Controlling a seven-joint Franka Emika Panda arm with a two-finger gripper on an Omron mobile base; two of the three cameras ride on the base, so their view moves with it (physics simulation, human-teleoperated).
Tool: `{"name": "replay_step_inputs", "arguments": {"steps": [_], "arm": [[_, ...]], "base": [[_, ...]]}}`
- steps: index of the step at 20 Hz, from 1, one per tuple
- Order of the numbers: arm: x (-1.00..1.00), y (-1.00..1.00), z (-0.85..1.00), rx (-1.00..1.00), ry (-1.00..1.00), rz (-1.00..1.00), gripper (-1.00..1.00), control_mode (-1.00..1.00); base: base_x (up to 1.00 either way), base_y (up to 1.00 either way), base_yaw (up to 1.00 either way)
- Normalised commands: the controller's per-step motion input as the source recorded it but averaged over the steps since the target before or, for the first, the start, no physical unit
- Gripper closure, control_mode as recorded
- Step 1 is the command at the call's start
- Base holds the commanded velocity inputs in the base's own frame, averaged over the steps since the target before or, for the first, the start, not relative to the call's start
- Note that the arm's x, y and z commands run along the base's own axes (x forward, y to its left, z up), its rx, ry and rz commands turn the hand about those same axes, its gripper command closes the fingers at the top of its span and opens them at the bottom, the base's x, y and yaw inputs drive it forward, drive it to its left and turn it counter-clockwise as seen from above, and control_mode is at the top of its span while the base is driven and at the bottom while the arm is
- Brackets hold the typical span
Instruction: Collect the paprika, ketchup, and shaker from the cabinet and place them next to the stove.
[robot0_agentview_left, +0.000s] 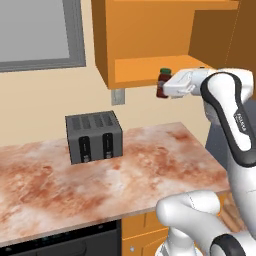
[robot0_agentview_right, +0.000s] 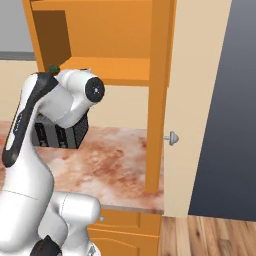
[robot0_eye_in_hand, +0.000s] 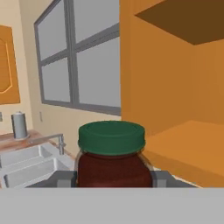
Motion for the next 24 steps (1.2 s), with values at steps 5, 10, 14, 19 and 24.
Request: {"name": "replay_step_inputs", "arguments": {"steps": [5,10,14,19,24], "arm": [[-1.00,0.12,-0.23,0.00,0.00,0.04,1.00,-1.00],[-1.00,0.35,-0.40,-0.02,0.00,0.11,1.00,-1.00],[-0.48,0.28,-0.19,-0.02,0.00,0.08,1.00,1.00],[0.00,0.00,0.00,0.00,0.00,0.00,1.00,1.00],[0.00,0.00,0.00,0.00,0.00,0.00,1.00,1.00]], "base": [[0.00,0.00,0.00],[0.00,0.00,0.00],[-0.42,0.38,0.11],[-0.66,0.84,0.28],[-0.46,0.66,0.45]]}}
